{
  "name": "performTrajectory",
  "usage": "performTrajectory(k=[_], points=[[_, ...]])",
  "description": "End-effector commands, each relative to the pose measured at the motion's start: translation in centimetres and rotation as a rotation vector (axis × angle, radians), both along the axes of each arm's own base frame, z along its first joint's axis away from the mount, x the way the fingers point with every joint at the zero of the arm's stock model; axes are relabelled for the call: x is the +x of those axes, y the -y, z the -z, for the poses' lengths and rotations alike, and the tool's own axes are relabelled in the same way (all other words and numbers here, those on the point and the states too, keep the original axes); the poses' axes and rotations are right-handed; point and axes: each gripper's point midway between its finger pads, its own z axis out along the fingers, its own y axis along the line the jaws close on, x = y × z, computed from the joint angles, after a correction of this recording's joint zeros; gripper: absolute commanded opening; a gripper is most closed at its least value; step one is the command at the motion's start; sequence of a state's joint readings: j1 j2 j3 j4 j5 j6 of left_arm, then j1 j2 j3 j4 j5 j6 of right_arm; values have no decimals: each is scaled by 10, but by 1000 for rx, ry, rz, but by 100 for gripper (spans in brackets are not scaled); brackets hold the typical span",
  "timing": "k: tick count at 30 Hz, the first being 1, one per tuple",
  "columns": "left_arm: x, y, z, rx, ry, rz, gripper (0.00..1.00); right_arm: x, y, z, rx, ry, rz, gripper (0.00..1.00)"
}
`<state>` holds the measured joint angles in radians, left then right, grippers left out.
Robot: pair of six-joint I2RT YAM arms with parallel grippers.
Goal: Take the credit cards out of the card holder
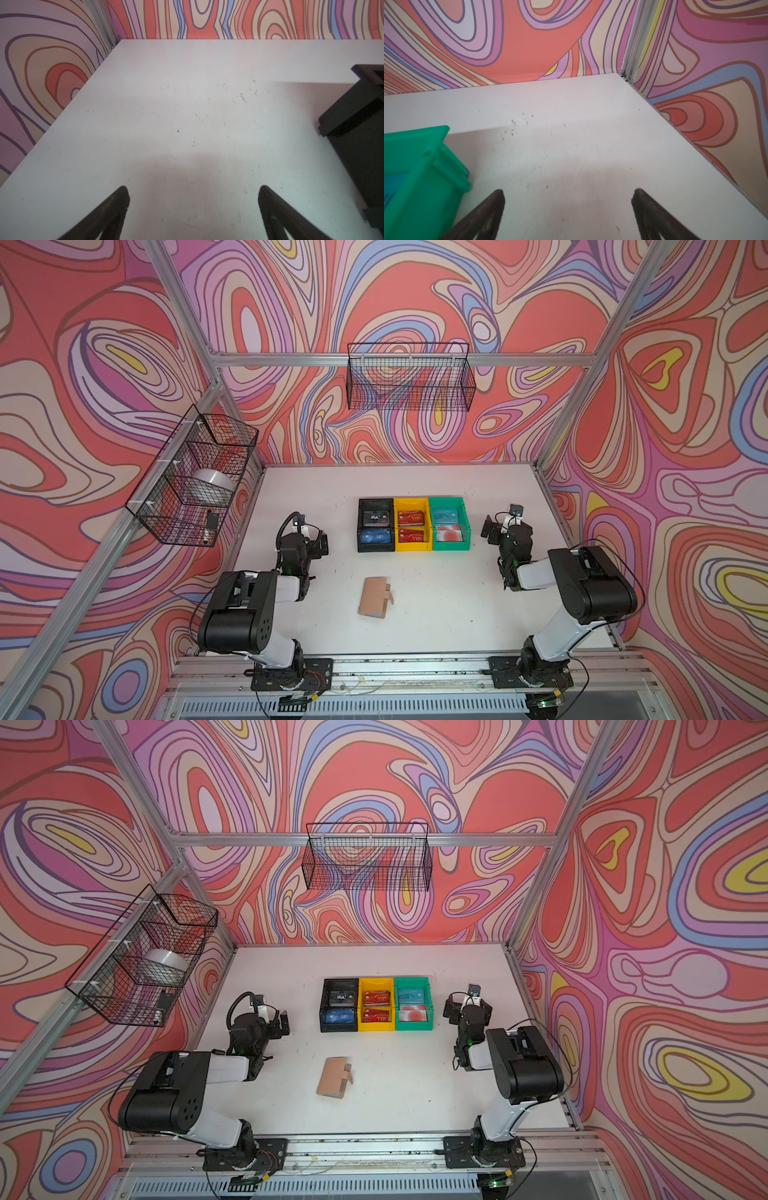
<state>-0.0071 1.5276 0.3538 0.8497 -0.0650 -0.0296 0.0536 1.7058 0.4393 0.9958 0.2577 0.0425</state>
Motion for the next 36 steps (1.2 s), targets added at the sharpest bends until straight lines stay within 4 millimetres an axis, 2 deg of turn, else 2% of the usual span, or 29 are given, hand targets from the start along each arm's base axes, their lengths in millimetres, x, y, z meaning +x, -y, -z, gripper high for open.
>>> performTrajectory(k=[1,19,21,22,24,27,32,36], points=[[9,0,-13,0,50,-4,100,3,3,-1,-8,9,13,98],[9,-1,-12,1,47,-7,100,3,3,-2,-7,10,14,97],[9,0,-13,1,49,-5,100,3,3,-2,-7,10,14,96],[9,0,-12,1,48,-5,100,2,3,-2,-8,12,15,92],[9,0,-14,1,54,-4,100,-1,8,-10,-18,35,54,89],[9,2,-15,1,56,12,100,-7,2,-17,-33,66,36,86],[6,8,-35,2,44,48,100,-12,-2,-20,-42,84,20,86],[-1,19,-58,-4,76,114,100,-5,-25,-39,-70,45,-111,85]])
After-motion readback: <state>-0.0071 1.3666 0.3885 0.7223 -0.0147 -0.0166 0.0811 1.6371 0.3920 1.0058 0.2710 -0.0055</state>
